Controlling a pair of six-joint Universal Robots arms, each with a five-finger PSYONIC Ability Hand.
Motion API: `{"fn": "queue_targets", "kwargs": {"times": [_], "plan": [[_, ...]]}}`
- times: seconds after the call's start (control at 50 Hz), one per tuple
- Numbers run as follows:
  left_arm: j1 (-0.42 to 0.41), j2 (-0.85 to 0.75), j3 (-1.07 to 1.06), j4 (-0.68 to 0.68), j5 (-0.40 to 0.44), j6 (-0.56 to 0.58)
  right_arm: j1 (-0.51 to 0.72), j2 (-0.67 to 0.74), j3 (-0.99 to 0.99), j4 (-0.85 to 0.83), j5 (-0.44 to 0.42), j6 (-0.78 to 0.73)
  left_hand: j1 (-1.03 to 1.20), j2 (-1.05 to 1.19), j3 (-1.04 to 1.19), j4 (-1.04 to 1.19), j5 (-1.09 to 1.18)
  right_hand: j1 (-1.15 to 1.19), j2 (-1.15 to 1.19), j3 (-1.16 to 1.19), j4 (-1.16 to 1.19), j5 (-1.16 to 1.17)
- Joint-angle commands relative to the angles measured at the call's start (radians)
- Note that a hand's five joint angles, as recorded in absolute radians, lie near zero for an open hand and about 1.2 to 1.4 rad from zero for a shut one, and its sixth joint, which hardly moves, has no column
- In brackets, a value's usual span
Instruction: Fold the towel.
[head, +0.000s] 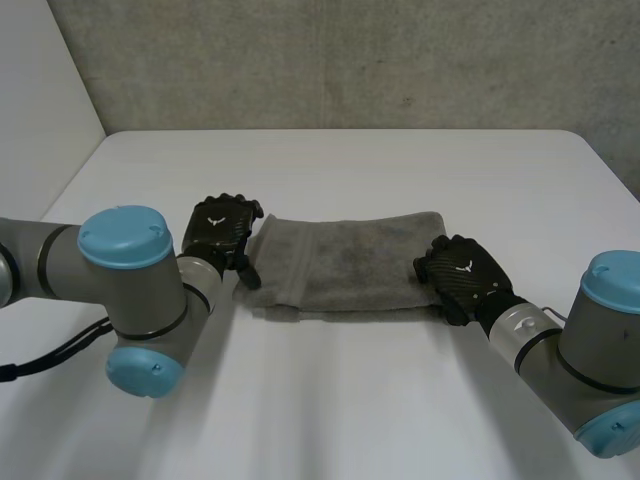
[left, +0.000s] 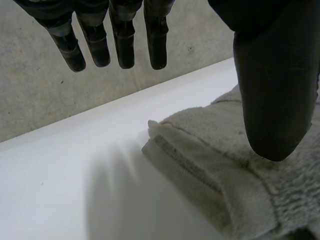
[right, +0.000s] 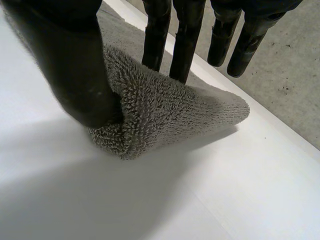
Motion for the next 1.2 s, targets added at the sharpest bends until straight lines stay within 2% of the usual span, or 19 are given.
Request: {"fn": "queue_targets", "kwargs": {"times": [0.02, 0.06, 0.08, 0.12, 0.24, 0.3, 0.44, 0.58, 0.62, 0.66, 0.68, 0.72, 0.78, 0.88, 1.08, 1.12, 1.14, 1.16, 1.2], "plan": [[0.000, 0.061, -0.034, -0.001, 0.001, 0.000, -0.015, 0.001, 0.003, -0.004, -0.007, -0.031, -0.085, -0.058, -0.052, -0.059, -0.010, 0.074, 0.072, -0.044, -0.076, 0.078], [0.004, 0.093, -0.060, -0.001, 0.003, 0.000, -0.044, 0.002, 0.007, -0.003, -0.014, -0.048, -0.088, -0.061, -0.052, -0.059, -0.013, 0.313, 0.312, -0.044, -0.076, 0.317], [0.004, 0.094, -0.060, -0.001, 0.003, 0.000, -0.044, 0.002, 0.007, -0.003, -0.015, -0.048, -0.088, -0.061, -0.052, -0.059, -0.013, 0.315, 0.313, -0.044, -0.076, 0.319], [0.007, 0.110, -0.076, -0.001, 0.003, 0.000, -0.062, 0.016, 0.006, 0.007, -0.036, -0.077, -0.088, -0.061, -0.052, -0.059, -0.013, 0.589, 0.587, -0.044, -0.076, 0.592], [0.024, 0.172, -0.146, -0.003, 0.004, 0.000, -0.113, 0.002, 0.021, 0.045, -0.085, -0.143, -0.094, -0.067, -0.052, -0.059, -0.019, 0.590, 0.588, -0.044, -0.076, 0.593], [0.046, 0.215, -0.198, -0.003, 0.010, 0.002, -0.159, -0.054, 0.035, 0.126, -0.122, -0.181, -0.097, -0.070, -0.052, -0.059, -0.022, 0.590, 0.588, -0.044, -0.076, 0.593], [0.084, 0.271, -0.264, -0.001, 0.015, 0.003, -0.329, -0.117, 0.015, 0.321, -0.263, -0.282, -0.097, -0.070, -0.052, -0.059, -0.022, 0.590, 0.588, -0.044, -0.076, 0.593], [0.092, 0.273, -0.261, 0.002, 0.013, 0.002, -0.332, -0.163, -0.105, 0.487, -0.300, -0.394, -0.097, -0.070, -0.052, -0.059, -0.022, 0.590, 0.588, -0.044, -0.076, 0.593], [0.092, 0.273, -0.260, 0.003, 0.013, 0.002, -0.295, -0.169, -0.143, 0.519, -0.301, -0.388, -0.097, -0.070, -0.052, -0.059, -0.022, 0.590, 0.588, -0.044, -0.076, 0.593], [0.092, 0.273, -0.255, 0.003, 0.012, 0.000, -0.160, -0.189, -0.231, 0.545, -0.297, -0.365, -0.097, -0.070, -0.052, -0.059, -0.022, 0.590, 0.588, -0.044, -0.076, 0.593], [0.092, 0.273, -0.255, 0.003, 0.012, 0.000, -0.159, -0.189, -0.232, 0.545, -0.297, -0.365, -0.097, -0.070, -0.052, -0.059, -0.022, 0.590, 0.588, -0.044, -0.076, 0.593], [0.092, 0.275, -0.254, 0.003, 0.009, 0.000, -0.040, -0.176, -0.308, 0.542, -0.269, -0.333, -0.097, -0.070, -0.052, -0.059, -0.022, 0.590, 0.588, -0.044, -0.076, 0.593], [0.092, 0.278, -0.254, 0.003, 0.007, 0.000, 0.017, -0.165, -0.348, 0.544, -0.248, -0.318, -0.097, -0.070, -0.052, -0.059, -0.022, 0.590, 0.588, -0.044, -0.076, 0.593], [0.092, 0.290, -0.252, 0.005, 0.006, 0.000, 0.273, 0.000, -0.512, 0.545, -0.162, -0.308, -0.097, -0.070, -0.052, -0.059, -0.022, 0.590, 0.588, -0.044, -0.076, 0.593], [0.093, 0.295, -0.241, 0.014, 0.004, 0.000, 0.445, 0.224, -0.661, 0.540, -0.056, -0.304, -0.103, -0.076, -0.052, -0.059, -0.027, 0.590, 0.588, -0.044, -0.076, 0.593], [0.093, 0.293, -0.238, 0.014, 0.004, 0.000, 0.455, 0.249, -0.669, 0.540, -0.034, -0.305, -0.103, -0.076, -0.052, -0.059, -0.027, 0.564, 0.563, -0.044, -0.076, 0.568], [0.093, 0.291, -0.237, 0.014, 0.004, 0.000, 0.458, 0.265, -0.671, 0.539, -0.013, -0.304, -0.106, -0.079, -0.052, -0.059, -0.030, 0.157, 0.156, -0.044, -0.076, 0.161], [0.093, 0.291, -0.237, 0.014, 0.004, 0.000, 0.458, 0.265, -0.671, 0.539, -0.013, -0.304, -0.106, -0.079, -0.052, -0.059, -0.030, 0.153, 0.152, -0.044, -0.076, 0.157], [0.093, 0.287, -0.226, 0.014, 0.006, 0.000, 0.459, 0.275, -0.664, 0.522, 0.028, -0.293, -0.109, -0.082, -0.052, -0.059, -0.033, -0.545, -0.547, -0.044, -0.076, -0.541]]}}
